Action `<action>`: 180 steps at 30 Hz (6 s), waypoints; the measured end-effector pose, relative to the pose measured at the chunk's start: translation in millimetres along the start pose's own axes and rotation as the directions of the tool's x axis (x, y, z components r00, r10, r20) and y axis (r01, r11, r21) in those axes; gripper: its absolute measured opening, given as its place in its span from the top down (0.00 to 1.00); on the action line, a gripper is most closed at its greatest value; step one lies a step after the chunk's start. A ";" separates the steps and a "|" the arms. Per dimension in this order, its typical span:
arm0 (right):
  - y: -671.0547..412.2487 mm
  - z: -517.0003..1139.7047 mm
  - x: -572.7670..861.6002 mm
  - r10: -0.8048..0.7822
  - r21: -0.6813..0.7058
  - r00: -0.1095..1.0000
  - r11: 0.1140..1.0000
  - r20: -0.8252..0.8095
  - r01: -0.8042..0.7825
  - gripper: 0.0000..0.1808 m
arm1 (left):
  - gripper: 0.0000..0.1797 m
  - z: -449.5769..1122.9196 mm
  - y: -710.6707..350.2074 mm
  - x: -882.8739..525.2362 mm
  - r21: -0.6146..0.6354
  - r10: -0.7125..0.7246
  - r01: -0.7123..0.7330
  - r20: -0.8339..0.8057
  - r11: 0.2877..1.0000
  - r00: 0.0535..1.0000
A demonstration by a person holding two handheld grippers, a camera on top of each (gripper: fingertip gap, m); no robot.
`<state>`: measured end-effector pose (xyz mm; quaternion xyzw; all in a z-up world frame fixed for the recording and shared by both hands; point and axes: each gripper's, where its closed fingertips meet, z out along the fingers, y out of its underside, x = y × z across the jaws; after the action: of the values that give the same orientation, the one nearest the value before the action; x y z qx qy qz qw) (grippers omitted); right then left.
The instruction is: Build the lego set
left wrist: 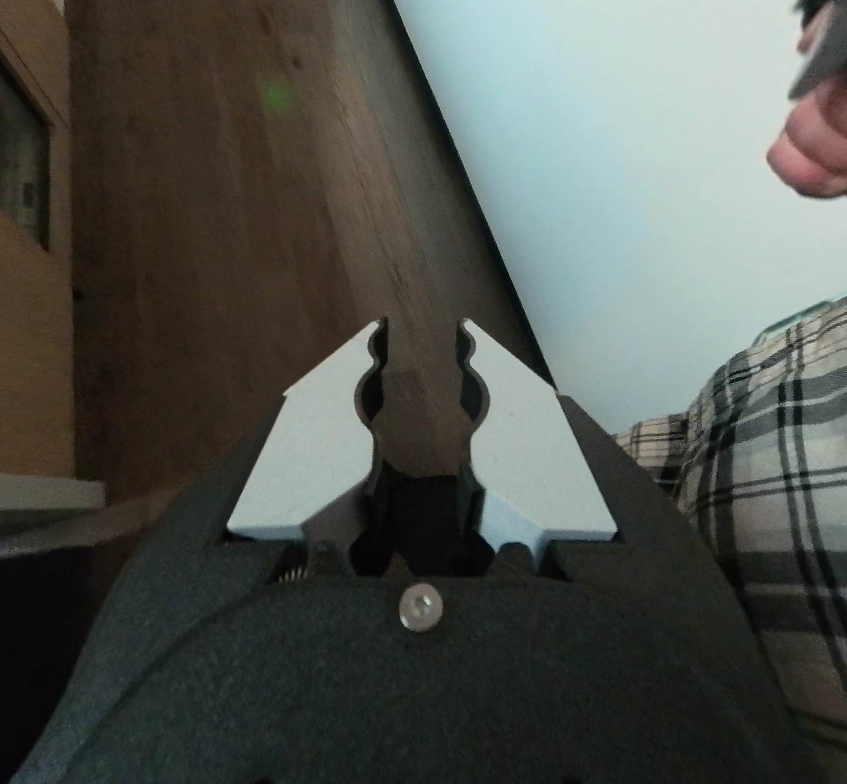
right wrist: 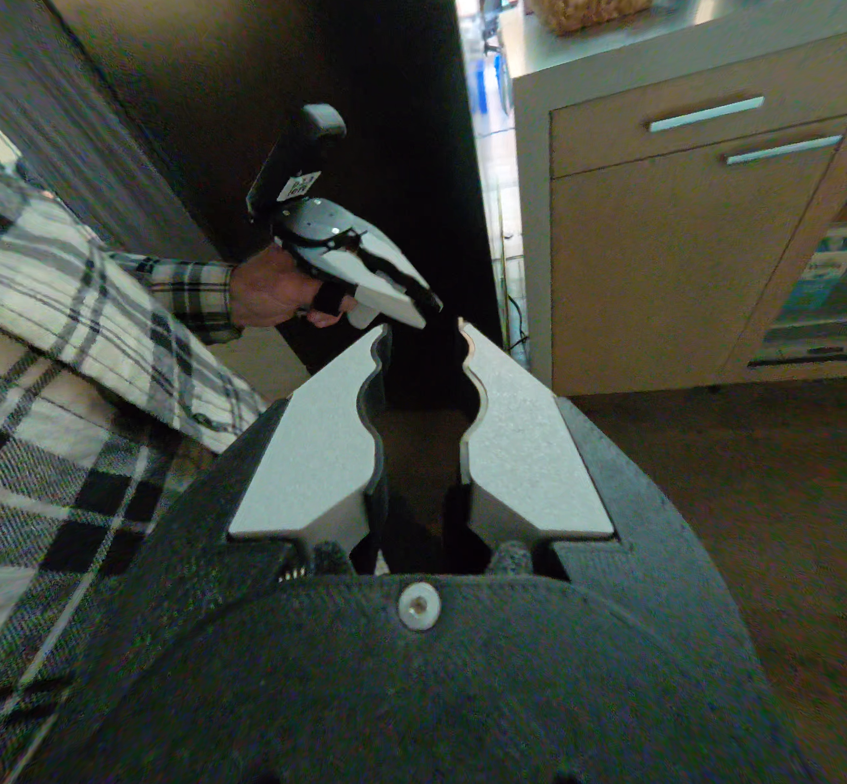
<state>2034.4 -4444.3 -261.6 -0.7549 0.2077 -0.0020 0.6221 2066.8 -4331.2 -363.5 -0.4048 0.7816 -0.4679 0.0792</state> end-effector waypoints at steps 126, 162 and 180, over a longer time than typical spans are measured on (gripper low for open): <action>-494.4 554.7 913.3 0.129 -0.003 0.570 0.976 0.812 -0.218 0.43 | 0.66 269.7 -710.3 -812.9 0.895 -0.416 0.445 -0.401 0.011 0.816; -417.0 644.5 868.8 -0.244 -0.329 0.527 0.555 0.814 0.764 0.46 | 0.80 -195.9 -304.6 -831.6 -0.204 -0.134 0.663 0.897 0.720 0.421; -416.5 638.6 869.6 -0.255 -0.359 0.569 0.563 0.781 0.744 0.45 | 0.80 -202.2 -264.1 -849.6 -0.349 -0.091 0.668 0.843 0.657 0.530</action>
<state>3125.5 -4061.7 -236.5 -0.8972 -0.2787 0.1426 0.3116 2673.1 -3657.5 -259.0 -0.7357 0.6599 0.0421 0.1469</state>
